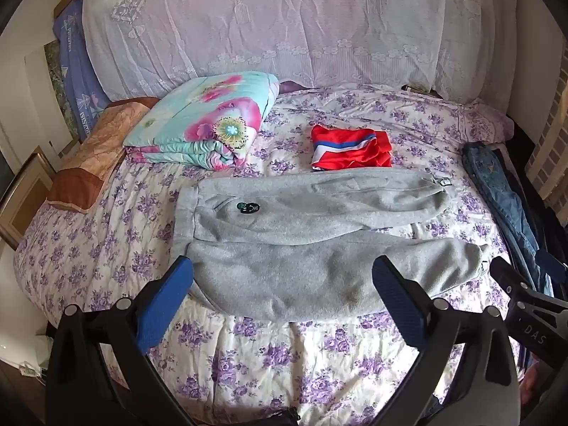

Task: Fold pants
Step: 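Move both grippers toward the grey sweatpants lying flat on the bed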

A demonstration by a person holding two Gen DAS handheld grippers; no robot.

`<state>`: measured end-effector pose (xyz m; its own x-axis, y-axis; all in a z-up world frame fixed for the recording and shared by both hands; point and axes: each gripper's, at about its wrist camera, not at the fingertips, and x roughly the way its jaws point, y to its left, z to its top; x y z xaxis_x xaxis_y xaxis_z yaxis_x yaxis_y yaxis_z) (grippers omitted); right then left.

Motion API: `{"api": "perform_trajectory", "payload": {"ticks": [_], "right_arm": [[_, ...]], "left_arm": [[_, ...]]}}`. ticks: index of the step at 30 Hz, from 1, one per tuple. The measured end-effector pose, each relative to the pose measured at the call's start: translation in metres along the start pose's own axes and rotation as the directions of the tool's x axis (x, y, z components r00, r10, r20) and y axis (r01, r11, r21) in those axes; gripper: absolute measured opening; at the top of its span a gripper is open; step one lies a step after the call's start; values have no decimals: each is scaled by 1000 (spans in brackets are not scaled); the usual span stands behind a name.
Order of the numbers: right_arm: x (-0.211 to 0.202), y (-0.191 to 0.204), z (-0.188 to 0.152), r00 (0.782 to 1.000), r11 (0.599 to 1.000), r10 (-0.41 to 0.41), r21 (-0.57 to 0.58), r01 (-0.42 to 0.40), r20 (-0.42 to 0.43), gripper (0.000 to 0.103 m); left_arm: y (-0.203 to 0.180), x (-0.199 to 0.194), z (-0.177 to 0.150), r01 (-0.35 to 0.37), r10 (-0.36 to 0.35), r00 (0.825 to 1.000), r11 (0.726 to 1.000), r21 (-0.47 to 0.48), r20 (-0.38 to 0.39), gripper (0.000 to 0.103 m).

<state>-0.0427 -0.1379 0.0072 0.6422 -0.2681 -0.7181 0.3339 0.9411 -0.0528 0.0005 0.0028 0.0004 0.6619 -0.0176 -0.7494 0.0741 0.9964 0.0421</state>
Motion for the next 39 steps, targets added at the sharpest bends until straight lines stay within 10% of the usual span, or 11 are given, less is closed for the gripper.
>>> {"api": "perform_trajectory", "payload": {"ticks": [39], "right_arm": [[7, 18, -2, 1000, 1000, 8, -29, -8, -4, 100]], "left_arm": [[11, 3, -9, -6, 5, 1000, 1000, -12, -18, 98]]}}
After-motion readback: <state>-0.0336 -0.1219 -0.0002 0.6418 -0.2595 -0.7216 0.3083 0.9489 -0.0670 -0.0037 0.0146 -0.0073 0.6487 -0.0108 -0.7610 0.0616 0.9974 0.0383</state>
